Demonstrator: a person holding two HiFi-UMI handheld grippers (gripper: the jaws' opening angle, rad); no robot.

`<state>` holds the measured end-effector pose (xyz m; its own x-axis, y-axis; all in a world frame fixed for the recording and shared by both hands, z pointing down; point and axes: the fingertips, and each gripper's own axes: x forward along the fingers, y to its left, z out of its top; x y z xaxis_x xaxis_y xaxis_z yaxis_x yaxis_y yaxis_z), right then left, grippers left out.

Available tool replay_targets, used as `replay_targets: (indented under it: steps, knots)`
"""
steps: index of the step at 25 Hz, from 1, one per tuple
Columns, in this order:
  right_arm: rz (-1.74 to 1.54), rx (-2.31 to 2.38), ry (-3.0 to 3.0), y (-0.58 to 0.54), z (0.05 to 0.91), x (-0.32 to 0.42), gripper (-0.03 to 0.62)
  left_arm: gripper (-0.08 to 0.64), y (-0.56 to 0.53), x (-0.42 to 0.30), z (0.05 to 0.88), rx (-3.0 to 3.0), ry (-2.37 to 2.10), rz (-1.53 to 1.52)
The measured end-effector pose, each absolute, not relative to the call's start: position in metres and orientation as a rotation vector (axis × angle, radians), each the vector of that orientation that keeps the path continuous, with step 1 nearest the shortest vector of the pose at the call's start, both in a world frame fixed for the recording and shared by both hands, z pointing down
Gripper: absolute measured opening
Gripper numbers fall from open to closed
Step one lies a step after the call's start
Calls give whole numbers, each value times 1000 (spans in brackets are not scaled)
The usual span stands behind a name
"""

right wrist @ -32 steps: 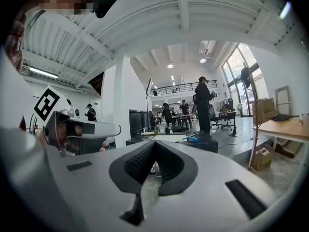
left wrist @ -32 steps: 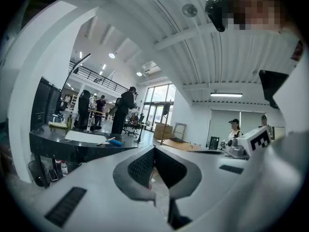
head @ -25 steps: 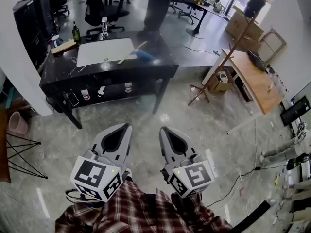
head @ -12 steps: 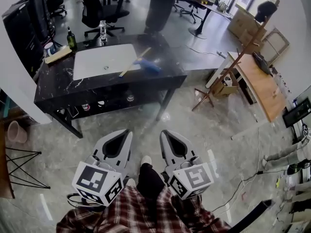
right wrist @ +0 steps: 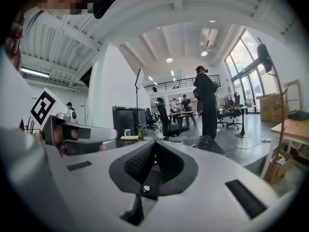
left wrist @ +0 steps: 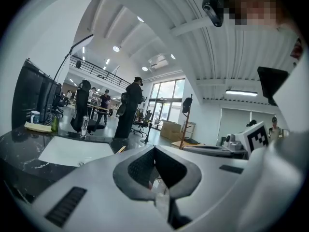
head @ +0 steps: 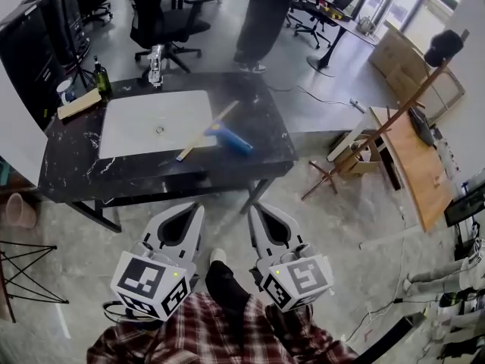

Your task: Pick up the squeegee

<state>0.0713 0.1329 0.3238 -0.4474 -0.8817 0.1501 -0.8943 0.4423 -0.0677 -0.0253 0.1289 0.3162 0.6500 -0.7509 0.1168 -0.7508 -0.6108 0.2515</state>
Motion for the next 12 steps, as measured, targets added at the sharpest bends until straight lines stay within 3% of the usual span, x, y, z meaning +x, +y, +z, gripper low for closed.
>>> replay_targets:
  steps: [12]
  knots:
    - [250, 1412, -2630, -5, 332, 110, 11, 9, -2, 19, 327, 2478, -1322, -17]
